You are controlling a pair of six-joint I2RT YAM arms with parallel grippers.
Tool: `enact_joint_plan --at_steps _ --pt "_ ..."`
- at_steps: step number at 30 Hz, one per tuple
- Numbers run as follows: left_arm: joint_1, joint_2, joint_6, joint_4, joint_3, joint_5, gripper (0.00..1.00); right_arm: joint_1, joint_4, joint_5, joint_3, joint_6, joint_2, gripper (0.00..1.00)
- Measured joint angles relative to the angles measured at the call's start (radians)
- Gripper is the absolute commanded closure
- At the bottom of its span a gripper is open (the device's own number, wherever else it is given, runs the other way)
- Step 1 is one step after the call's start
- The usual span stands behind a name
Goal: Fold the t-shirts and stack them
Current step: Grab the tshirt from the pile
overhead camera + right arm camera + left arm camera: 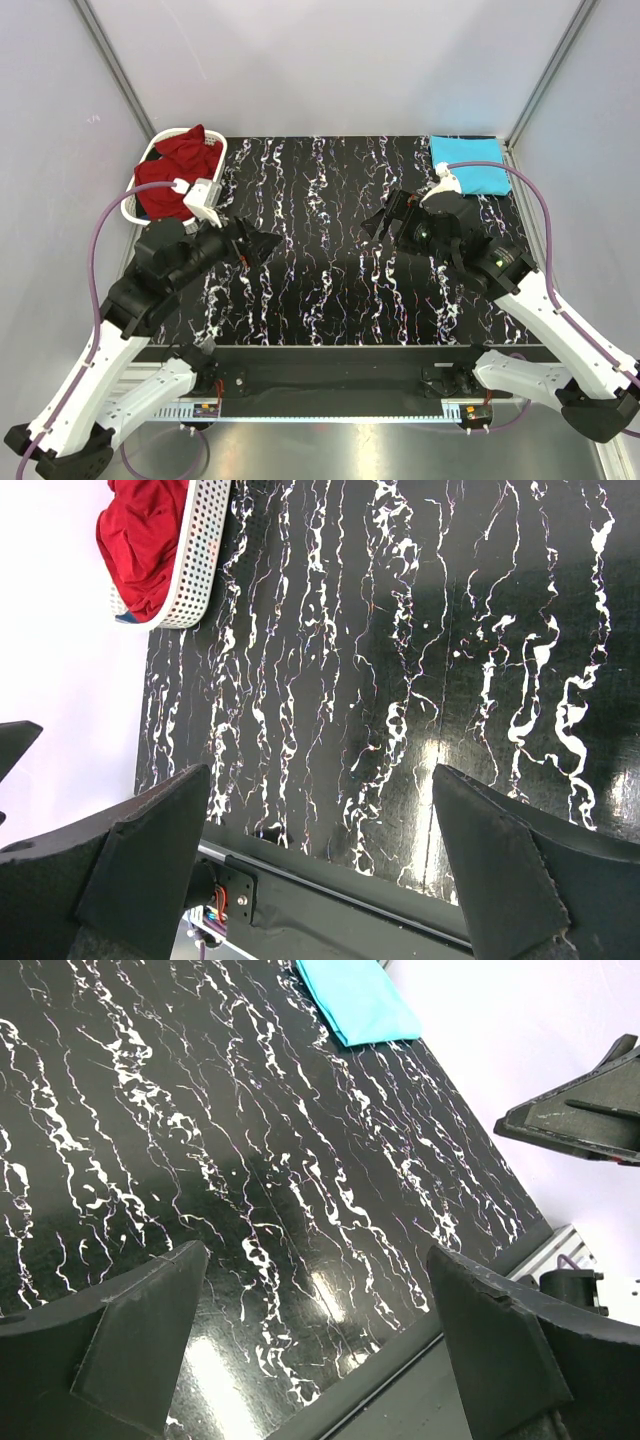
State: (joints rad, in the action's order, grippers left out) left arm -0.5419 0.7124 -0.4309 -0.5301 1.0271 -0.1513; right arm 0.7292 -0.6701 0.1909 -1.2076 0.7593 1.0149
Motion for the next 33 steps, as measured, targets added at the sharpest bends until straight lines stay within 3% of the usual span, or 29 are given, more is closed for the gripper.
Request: enact_joint_plan --at_steps 5,9,18,21,29,31,33 --pt "0.0 0.009 0.001 0.003 -0.004 0.079 0.01 0.0 0.001 0.0 0.001 0.0 -0.005 0.0" --pt "0.032 0.128 0.025 -0.006 0.033 0.195 0.03 0.0 0.024 -0.001 0.025 0.0 -0.031 0.0" --pt "0.512 0.732 0.086 0.012 0.314 0.291 0.18 0.0 0.084 -0.022 0.098 -0.015 -0.06 0.0" --pt "0.605 0.929 0.098 0.005 0.428 0.296 0.27 0.0 0.101 -0.028 0.106 -0.025 -0.058 0.0" --pt "0.717 1.257 0.124 -0.013 0.621 0.347 0.27 0.0 0.136 -0.034 0.106 -0.095 -0.028 0.0" --pt "0.729 1.314 0.125 -0.013 0.66 0.352 0.36 0.0 0.138 -0.031 0.108 -0.112 -0.018 0.0" --pt "0.739 1.354 0.125 -0.013 0.681 0.349 0.52 0.0 0.146 -0.023 0.114 -0.127 -0.009 0.0"
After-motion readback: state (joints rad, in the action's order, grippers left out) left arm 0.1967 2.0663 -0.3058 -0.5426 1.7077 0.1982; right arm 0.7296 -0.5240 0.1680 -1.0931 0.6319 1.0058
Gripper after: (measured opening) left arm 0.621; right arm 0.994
